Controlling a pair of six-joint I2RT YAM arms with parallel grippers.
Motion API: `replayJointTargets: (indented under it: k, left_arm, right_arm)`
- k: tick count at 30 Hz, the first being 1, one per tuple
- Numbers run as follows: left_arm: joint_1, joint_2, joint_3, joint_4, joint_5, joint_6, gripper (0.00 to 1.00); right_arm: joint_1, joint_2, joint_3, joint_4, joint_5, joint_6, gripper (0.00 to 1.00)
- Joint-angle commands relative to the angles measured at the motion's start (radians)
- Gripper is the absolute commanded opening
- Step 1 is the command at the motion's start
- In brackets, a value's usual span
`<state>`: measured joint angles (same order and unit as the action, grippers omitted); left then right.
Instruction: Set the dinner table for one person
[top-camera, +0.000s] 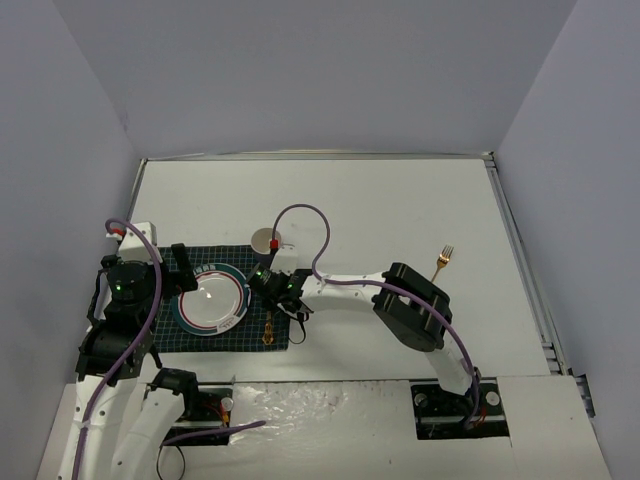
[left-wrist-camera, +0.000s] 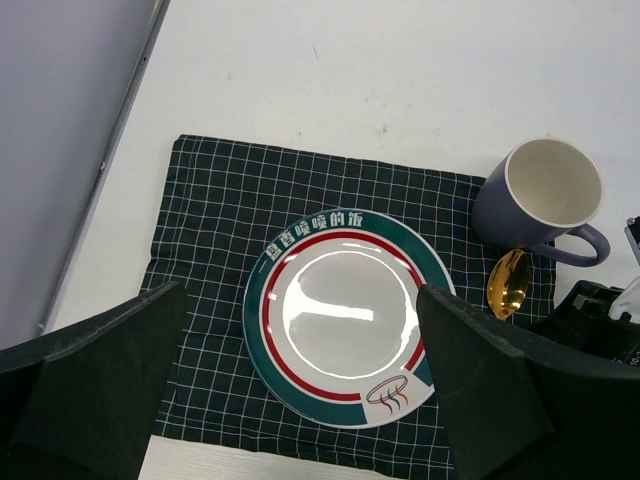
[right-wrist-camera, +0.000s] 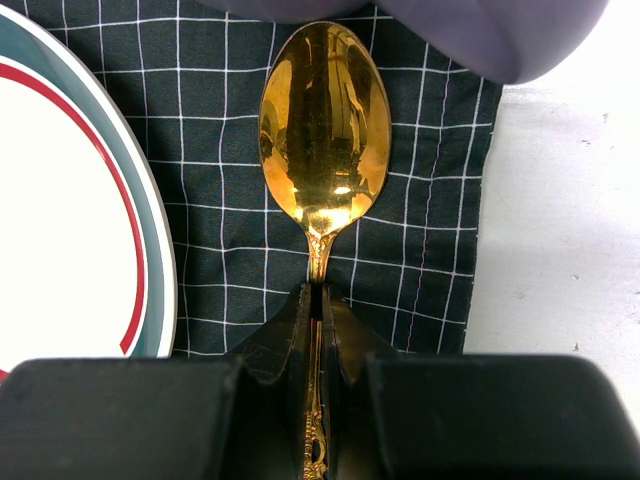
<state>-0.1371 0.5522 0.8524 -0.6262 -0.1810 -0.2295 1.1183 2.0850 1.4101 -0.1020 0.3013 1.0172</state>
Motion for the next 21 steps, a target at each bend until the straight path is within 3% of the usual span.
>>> replayJointTargets:
  k: [1, 21]
  left_arm:
    - [0.007, 0.011, 0.005, 0.042, 0.001, -0.008, 0.97]
    - [0.007, 0.008, 0.005, 0.039, -0.002, -0.008, 0.97]
  right_arm:
    - [-0.003, -0.017, 0.002, -0.036, 0.066, -0.009, 0.00]
    - [-0.008, -0.039, -0.041, -0.044, 0.077, -0.005, 0.00]
